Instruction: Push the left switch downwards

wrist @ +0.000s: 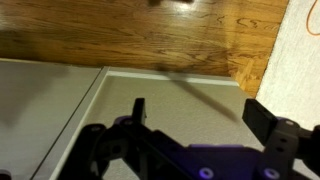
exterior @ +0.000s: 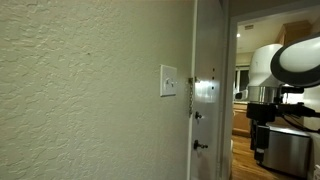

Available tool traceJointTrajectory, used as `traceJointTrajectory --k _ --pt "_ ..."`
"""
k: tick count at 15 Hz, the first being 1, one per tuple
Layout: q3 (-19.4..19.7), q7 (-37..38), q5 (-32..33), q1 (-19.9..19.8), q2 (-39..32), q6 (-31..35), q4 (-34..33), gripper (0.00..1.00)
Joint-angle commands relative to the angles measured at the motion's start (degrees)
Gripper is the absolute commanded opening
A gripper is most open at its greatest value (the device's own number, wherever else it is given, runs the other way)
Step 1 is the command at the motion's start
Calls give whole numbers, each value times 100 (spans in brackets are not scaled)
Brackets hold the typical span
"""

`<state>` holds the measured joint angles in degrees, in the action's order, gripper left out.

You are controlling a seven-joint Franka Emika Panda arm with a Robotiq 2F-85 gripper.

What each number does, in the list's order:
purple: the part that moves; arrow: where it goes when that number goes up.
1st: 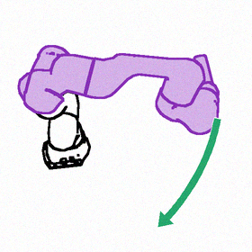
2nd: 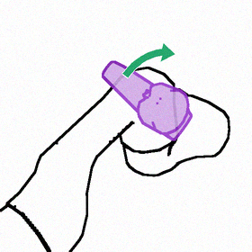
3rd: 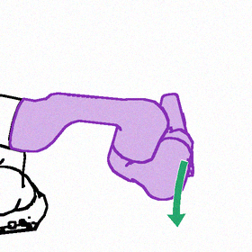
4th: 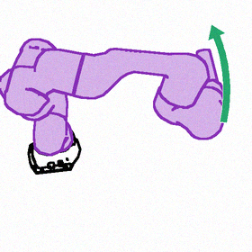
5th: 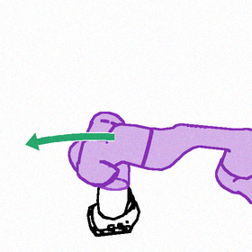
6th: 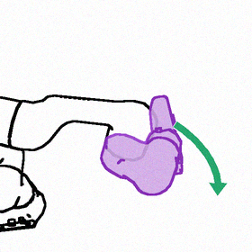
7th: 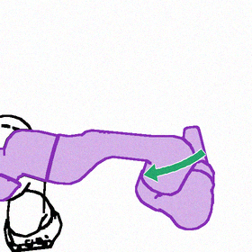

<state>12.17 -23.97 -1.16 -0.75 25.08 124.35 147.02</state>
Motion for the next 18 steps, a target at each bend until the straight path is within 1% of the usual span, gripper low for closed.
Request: traceJointTrajectory --k 1,5,9,11,15,18 --pt "-87 -9 -59 -11 -12 -35 -32 100" --pt "-308 136 -70 67 -68 20 -151 100" --pt "-547 271 -197 187 -209 55 -469 100" --pt "-679 486 -208 211 -356 71 -699 100" --pt "-936 1324 -126 118 -787 47 -1258 100" --pt "-1027 1952 -142 76 -1082 -10 -1667 100"
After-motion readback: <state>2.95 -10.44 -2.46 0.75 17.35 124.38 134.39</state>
